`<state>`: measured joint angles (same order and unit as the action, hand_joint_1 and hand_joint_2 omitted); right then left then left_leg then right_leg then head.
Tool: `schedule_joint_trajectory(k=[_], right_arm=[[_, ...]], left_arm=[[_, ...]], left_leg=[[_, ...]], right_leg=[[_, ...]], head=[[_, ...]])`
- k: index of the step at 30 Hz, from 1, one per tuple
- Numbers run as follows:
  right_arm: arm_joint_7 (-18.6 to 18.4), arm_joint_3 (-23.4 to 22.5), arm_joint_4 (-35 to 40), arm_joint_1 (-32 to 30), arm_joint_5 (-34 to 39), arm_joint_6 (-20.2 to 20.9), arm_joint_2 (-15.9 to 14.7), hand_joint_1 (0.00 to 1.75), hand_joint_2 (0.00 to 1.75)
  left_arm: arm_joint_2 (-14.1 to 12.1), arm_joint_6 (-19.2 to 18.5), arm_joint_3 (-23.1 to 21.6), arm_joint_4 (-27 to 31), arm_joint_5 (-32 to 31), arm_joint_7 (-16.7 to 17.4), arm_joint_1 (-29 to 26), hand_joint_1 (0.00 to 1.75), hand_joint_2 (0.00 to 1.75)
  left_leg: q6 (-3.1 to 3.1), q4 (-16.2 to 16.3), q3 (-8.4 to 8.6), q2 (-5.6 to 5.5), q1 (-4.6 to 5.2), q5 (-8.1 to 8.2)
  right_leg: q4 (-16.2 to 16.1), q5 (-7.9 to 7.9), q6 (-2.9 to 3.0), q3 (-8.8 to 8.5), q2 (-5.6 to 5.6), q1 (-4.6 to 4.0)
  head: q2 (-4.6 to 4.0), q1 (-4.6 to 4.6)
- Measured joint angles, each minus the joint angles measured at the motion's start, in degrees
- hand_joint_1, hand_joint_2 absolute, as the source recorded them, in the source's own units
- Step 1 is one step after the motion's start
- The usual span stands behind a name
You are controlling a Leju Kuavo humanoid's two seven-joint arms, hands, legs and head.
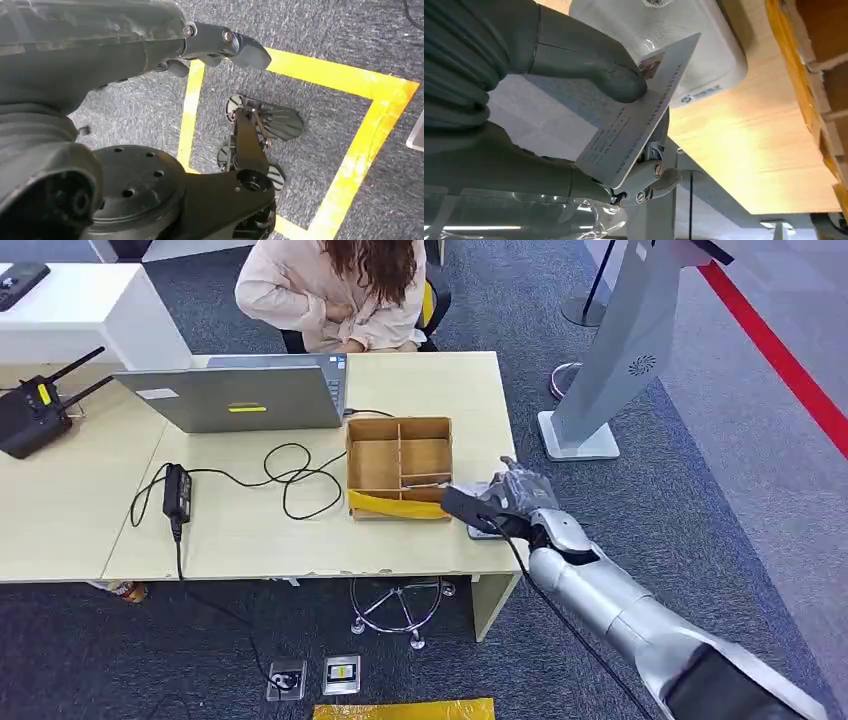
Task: Pass the card to the sensor for recognition and then transmit it.
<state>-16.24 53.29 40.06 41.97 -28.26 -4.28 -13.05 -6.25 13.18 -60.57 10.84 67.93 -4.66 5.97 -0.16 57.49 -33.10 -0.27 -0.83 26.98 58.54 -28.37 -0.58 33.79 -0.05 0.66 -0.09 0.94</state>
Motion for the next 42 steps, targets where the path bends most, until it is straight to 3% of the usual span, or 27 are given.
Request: schedule_joint_trajectory(k=[33, 35, 38, 42], right_arm=[[-0.96, -2.4, -1.16, -3.12, 1.36, -1.79, -1.49, 1.75, 1.75], [-2.06, -2.65, -0.81, -3.21, 1.18, -2.49, -1.95, 1.75, 1.75], [-6.59, -3.59, 2.15, -4.13, 0.3, -3.06, -4.03, 1.75, 1.75], [-13.91, -6.25, 10.89, -5.5, -3.31, -0.27, -8.34, 1.75, 1.75]], left_arm=[[-0.02, -0.33, -0.02, 0.0, -2.16, -0.64, 0.01, 0.0, 0.0], [-0.02, -0.37, -0.07, 0.0, -2.71, -0.63, 0.02, 0.0, 0.0], [-0.02, -0.66, -0.5, 0.0, -4.53, -1.01, 0.0, 0.0, 0.0], [-0.15, -1.79, -1.64, -0.02, -6.99, -1.16, 0.23, 0.0, 0.0]], left_leg=[[0.0, 0.01, 0.08, 0.08, 0.0, 0.0], [0.0, 0.01, 0.08, 0.08, 0.01, 0.0], [0.01, 0.03, 0.06, 0.03, 0.02, -0.01], [0.01, 0.03, 0.05, 0.07, 0.04, 0.0]], right_leg=[[-0.01, 0.01, -0.01, -0.04, 0.05, 0.01], [-0.01, 0.01, -0.01, -0.04, 0.05, 0.01], [-0.01, 0.02, -0.02, -0.04, -0.03, 0.03], [-0.01, 0.03, -0.03, -0.03, 0.01, 0.05]], head=[[0.0, 0.0], [0.0, 0.0], [0.0, 0.02], [0.0, 0.02]])
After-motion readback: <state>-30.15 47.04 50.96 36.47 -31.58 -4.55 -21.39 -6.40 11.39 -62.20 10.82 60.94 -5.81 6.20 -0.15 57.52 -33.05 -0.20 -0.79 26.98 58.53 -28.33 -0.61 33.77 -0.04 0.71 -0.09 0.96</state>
